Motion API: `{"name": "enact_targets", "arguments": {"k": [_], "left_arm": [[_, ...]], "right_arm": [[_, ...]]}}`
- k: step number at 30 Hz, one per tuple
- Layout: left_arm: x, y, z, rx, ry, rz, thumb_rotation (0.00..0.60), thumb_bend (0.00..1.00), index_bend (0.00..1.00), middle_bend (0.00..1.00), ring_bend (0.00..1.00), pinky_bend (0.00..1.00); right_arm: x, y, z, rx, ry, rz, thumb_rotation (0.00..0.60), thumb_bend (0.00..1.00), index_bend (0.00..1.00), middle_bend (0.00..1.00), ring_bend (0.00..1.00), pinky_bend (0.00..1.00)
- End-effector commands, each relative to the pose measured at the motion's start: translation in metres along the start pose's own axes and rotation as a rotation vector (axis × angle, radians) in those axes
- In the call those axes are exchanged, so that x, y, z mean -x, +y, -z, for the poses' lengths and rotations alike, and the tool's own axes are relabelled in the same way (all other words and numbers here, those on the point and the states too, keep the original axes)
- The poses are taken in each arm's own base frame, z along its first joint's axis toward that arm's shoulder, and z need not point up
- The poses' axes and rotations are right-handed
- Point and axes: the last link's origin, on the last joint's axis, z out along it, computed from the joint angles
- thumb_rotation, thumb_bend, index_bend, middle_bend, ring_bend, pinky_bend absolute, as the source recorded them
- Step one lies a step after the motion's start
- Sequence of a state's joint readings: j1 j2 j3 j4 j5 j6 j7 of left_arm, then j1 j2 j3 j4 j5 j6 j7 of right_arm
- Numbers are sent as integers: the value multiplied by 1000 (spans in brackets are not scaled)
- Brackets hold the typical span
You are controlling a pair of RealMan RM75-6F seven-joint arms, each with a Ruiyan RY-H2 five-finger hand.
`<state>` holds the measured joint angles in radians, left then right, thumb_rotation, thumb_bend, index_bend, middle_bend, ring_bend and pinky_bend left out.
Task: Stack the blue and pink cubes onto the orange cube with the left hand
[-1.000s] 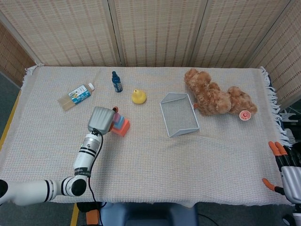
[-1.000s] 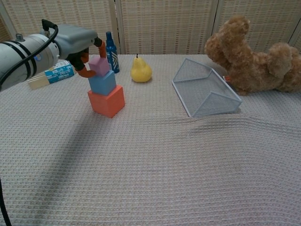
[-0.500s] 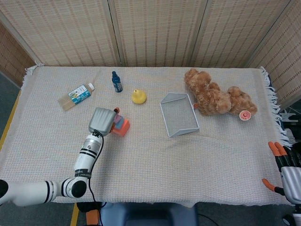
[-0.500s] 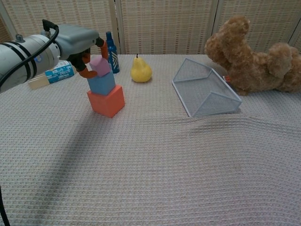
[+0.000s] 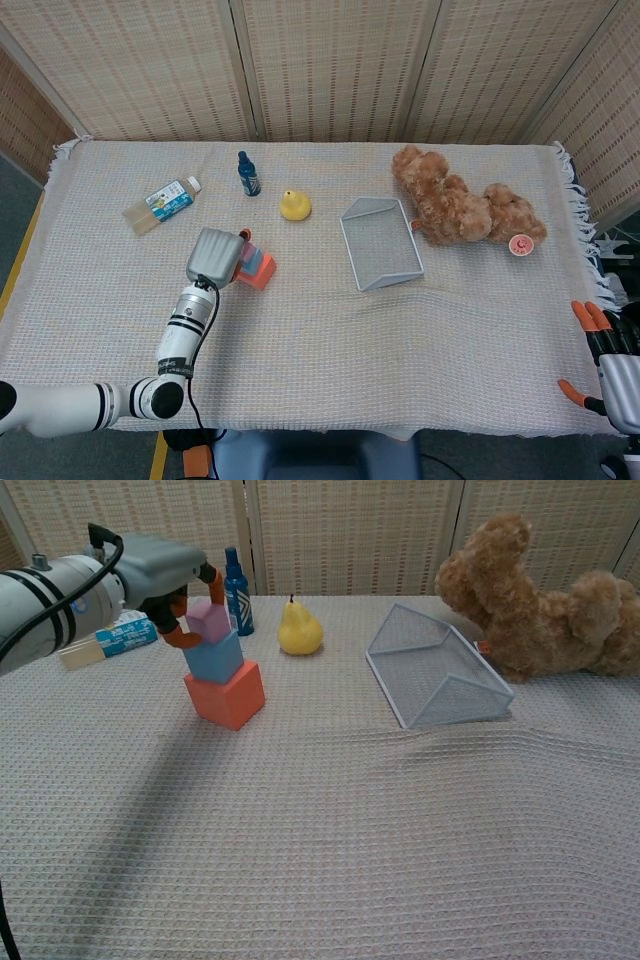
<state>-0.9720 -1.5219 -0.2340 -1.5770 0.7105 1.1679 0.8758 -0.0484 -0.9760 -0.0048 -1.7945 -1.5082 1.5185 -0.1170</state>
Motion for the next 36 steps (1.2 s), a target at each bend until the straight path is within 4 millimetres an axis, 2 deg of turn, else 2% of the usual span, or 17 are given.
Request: {"name": "enact_targets", "arguments": {"k": [1,36], "left_arm": [[0,1,0,2,1,1,600,352,325,1000,1000,1000],[-3,4,-1,27,28,15,600,353,263,1000,1000,1000]], "right_arm": [[0,0,0,-1,-1,0,600,67,0,0,0,0],[-2,1,1,2,4,-2,600,68,0,0,0,0]]}}
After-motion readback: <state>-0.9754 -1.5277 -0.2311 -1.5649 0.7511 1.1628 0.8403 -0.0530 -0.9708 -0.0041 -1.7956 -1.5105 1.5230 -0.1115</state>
